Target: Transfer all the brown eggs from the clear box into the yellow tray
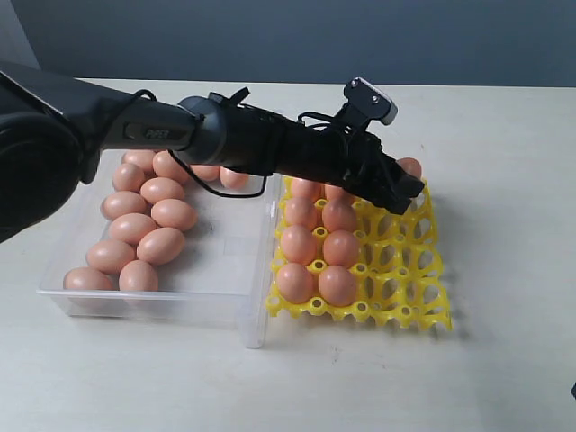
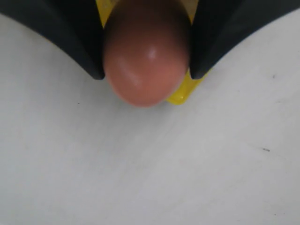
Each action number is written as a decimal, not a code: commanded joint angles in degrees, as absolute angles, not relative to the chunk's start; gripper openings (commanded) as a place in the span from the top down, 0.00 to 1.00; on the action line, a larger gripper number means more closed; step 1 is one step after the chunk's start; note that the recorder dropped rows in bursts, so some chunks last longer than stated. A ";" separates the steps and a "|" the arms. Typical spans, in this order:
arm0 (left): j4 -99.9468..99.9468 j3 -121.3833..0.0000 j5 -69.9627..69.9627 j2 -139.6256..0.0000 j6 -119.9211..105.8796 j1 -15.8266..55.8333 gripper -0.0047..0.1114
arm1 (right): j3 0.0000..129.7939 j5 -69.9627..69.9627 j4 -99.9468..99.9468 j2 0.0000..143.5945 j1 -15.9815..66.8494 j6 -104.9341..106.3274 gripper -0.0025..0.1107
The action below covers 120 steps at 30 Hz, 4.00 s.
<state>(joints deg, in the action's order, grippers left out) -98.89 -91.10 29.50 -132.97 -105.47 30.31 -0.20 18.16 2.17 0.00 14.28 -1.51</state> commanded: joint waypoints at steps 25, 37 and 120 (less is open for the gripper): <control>-85.35 -92.14 28.09 -126.96 -90.41 29.20 0.38 | 0.00 17.47 2.10 0.00 14.37 -1.49 0.97; -39.58 -95.06 25.72 -124.30 -53.56 34.38 0.96 | 0.00 17.47 2.10 0.00 14.37 -1.49 0.97; 3.02 -119.19 48.77 -134.07 -21.70 37.84 0.96 | 0.00 17.47 2.03 0.00 14.37 -1.49 0.97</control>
<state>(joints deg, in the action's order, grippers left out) 3.50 -119.40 50.30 -135.42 -21.82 37.76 -0.20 18.16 2.17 0.00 14.28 -1.51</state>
